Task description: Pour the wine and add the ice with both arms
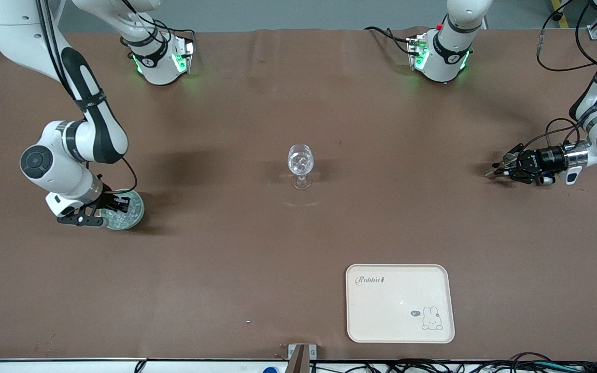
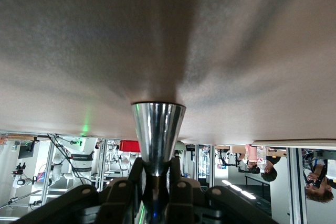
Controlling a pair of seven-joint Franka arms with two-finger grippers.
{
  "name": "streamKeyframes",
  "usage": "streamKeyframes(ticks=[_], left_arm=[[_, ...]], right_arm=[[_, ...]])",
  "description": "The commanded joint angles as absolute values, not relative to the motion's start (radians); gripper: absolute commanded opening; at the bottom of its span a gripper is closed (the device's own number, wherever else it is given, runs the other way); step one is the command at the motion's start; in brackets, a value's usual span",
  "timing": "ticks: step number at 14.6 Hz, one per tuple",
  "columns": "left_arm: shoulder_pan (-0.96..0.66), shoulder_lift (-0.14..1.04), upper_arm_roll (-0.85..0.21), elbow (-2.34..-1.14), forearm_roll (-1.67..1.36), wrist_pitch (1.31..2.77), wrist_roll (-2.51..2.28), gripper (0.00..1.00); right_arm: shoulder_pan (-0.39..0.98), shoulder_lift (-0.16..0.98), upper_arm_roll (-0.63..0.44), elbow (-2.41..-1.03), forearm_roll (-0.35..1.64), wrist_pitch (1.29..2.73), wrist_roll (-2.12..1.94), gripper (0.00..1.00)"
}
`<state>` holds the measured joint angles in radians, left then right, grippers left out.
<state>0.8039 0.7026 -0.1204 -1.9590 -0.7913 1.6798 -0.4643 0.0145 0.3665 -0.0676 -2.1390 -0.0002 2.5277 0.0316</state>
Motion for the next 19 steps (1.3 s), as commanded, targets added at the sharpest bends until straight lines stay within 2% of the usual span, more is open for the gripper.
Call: streamKeyframes(ticks=[1, 5, 8, 12, 14, 16, 19], left_arm=[[0.815, 0.677, -0.123, -1.979, -0.808, 1.675, -0.460, 0.02], [0.811, 0.615, -0.130, -1.990, -0.810, 1.614, -0.471, 0.01], [0.810, 0.537, -0.191, -1.990, -0.810, 1.530, -0.512, 0.01], [0.810, 0.398, -0.317, -2.006, -0.837, 1.509, -0.652, 0.01], [0.810, 0.344, -0.366, -2.022, -0.871, 1.509, -0.682, 0.01], [0.810, 0.276, -0.460, -2.037, -0.884, 1.517, -0.701, 0.01], [0.807, 0.190, -0.663, -2.040, -0.917, 1.629, -0.849, 0.01]], right_arm=[[0.011, 0.356, -0.063, -2.125, -0.011, 2.508, 0.040, 0.02], [0.014, 0.333, -0.060, -1.966, -0.009, 2.205, 0.087, 0.01], [0.015, 0.272, -0.043, -1.863, 0.003, 2.021, 0.147, 0.01], [0.015, 0.232, 0.104, -1.748, 0.008, 1.852, 0.378, 0.01], [0.015, 0.235, 0.226, -1.698, 0.008, 1.822, 0.571, 0.01], [0.031, 0.239, 0.343, -1.675, -0.006, 1.831, 0.752, 0.01], [0.095, 0.256, 0.454, -1.641, -0.026, 1.865, 0.976, 0.01]])
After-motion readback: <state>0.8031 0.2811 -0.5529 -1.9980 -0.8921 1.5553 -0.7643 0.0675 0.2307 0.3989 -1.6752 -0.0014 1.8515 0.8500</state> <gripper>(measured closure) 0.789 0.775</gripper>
